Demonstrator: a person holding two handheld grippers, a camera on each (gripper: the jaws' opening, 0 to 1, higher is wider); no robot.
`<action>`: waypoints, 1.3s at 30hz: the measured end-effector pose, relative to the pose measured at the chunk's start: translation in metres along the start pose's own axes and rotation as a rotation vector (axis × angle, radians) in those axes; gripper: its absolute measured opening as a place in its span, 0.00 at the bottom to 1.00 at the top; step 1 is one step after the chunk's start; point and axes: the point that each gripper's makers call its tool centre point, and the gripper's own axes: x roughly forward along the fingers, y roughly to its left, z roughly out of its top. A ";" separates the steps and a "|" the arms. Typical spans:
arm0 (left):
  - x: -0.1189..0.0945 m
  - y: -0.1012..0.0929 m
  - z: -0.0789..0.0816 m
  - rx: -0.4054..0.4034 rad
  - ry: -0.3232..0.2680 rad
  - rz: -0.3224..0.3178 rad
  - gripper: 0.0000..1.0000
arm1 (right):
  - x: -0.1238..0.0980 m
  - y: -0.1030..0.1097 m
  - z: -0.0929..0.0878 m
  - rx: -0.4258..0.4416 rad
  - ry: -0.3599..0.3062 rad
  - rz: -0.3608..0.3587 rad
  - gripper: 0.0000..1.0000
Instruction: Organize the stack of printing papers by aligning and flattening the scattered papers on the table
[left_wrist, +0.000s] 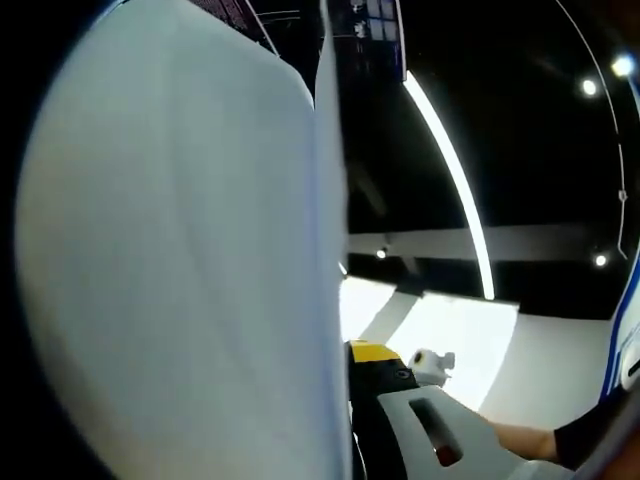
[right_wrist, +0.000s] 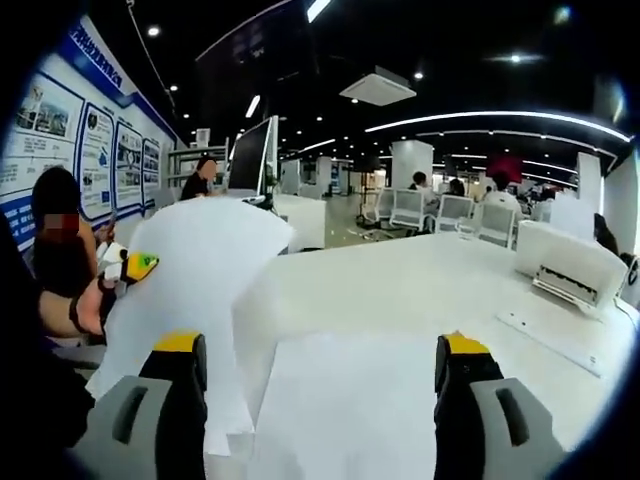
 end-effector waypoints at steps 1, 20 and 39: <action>0.000 0.000 0.000 0.000 0.000 0.000 0.06 | 0.000 -0.002 -0.002 -0.001 0.004 -0.005 0.90; 0.000 0.000 0.000 -0.002 -0.001 -0.002 0.06 | -0.010 -0.027 -0.035 0.030 0.056 -0.077 0.90; 0.000 0.001 0.001 -0.006 -0.001 -0.007 0.06 | -0.025 -0.077 -0.054 0.144 0.030 -0.179 0.90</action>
